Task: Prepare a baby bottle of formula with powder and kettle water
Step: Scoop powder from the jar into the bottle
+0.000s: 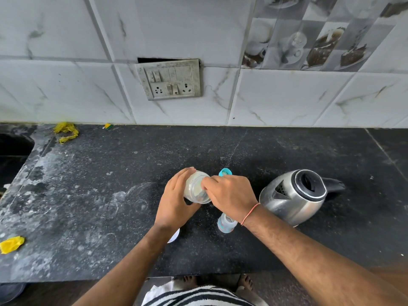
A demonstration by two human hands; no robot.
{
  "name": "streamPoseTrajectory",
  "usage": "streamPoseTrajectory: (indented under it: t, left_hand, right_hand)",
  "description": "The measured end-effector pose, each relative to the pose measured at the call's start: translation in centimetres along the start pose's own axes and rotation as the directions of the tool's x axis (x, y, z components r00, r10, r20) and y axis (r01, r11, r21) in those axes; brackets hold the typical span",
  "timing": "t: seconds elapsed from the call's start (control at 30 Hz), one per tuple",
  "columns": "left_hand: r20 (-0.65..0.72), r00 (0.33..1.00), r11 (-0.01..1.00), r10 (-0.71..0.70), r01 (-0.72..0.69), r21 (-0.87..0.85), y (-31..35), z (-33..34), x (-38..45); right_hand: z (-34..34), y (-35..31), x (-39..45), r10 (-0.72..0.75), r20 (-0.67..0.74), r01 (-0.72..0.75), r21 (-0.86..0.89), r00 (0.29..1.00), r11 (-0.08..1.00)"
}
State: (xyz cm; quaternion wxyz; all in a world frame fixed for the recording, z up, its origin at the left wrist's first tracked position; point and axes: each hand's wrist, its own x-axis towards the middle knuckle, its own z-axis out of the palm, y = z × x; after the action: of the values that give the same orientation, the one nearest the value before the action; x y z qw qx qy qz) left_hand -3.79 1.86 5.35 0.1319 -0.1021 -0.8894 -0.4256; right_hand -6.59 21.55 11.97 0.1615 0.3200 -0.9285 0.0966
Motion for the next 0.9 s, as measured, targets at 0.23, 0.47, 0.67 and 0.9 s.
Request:
streamPoseTrajectory:
  t: [0.23,0.47,0.67,0.9]
  left_hand:
    - [0.03,0.999,1.0,0.013,-0.014,0.025,0.2,0.1,0.5]
    - [0.089,0.996,1.0,-0.006,0.005,0.013,0.4,0.3,0.9]
    - [0.1,0.994,0.999,-0.046,0.046,0.001,0.2,0.2,1.2]
    - [0.106,0.985,0.991,-0.133,0.135,-0.018,0.2,0.3,1.0]
  right_hand:
    - [0.4,-0.2,-0.6,0.147,0.056,-0.146,-0.03,0.988,0.989]
    - [-0.5,-1.1,-0.6,0.369,0.212,-0.408,0.186,0.905,0.894]
    - [-1.0,-0.9,-0.3,0.527,0.313,-0.613,0.382,0.79,0.692]
    - [-1.4,-0.4,-0.1,0.591,0.375,-0.684,0.556,0.714,0.473]
